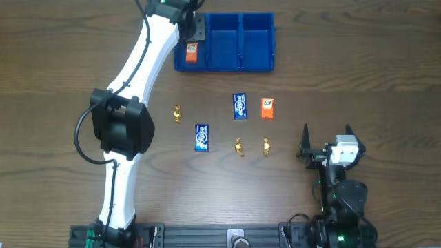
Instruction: Sort Candies Into Trays
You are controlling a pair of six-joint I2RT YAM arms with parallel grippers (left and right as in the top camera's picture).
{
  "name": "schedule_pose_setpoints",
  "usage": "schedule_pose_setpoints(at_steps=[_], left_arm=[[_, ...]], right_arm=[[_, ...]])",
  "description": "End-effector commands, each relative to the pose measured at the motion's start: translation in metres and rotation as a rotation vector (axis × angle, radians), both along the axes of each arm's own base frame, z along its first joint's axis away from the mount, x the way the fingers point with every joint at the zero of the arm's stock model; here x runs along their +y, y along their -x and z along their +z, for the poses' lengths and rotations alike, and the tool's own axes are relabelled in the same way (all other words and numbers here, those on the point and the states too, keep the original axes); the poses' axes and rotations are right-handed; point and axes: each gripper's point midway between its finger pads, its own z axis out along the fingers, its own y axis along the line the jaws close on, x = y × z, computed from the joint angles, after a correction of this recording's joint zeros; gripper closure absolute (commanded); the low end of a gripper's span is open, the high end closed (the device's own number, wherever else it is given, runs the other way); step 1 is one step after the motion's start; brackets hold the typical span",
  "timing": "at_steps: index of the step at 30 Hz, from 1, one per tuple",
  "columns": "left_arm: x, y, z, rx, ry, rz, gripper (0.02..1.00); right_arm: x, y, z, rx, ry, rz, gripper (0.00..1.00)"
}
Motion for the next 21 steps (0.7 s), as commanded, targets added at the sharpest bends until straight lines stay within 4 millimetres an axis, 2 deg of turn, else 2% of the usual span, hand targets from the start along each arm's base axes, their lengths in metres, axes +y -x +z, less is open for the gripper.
schedule_pose_setpoints(at_steps=[1,5,6,9,10,11,13,15,17,19,21], left_arm=[[0.005,-0.008,-0.018,0.019,-0.011,-0.007,0.726],[0.009,-0.009,-0.021,0.025,-0.013,0.001,0.702],[0.01,-0.009,-0.021,0.025,-0.013,0.002,0.658],[0.011,-0.009,-0.021,0.026,-0.012,0.022,0.349],[0.011,-0.009,-0.021,0.026,-0.007,0.031,0.281],[0.01,-0.009,-0.019,0.022,-0.002,0.038,0.222],[-0.002,-0.009,-0.004,-0.005,0.012,0.024,0.202],[-0.047,0.004,0.035,-0.077,0.049,-0.037,0.169],[-0.087,0.028,0.054,-0.099,0.072,-0.05,0.15],[-0.131,0.062,0.053,-0.069,0.092,-0.07,0.148],[-0.175,0.105,0.039,-0.017,0.092,-0.078,0.15]], right_arm=[[-0.001,0.0,-0.001,0.0,0.011,-0.004,0.003],[-0.001,0.0,-0.001,0.0,0.011,-0.004,0.003],[-0.001,0.0,-0.001,0.0,0.011,-0.004,0.003],[-0.001,0.0,-0.001,0.0,0.011,-0.004,0.003],[-0.001,0.0,-0.001,0.0,0.011,-0.004,0.003],[-0.001,0.0,-0.001,0.0,0.012,-0.004,0.003],[-0.001,0.0,-0.001,0.0,0.011,-0.004,0.003],[-0.001,0.0,-0.001,0.0,0.011,-0.004,0.003],[-0.001,0.0,-0.001,0.0,0.011,-0.004,0.003],[-0.001,0.0,-0.001,0.0,0.011,-0.004,0.003],[-0.001,0.0,-0.001,0.0,0.011,-0.004,0.003]])
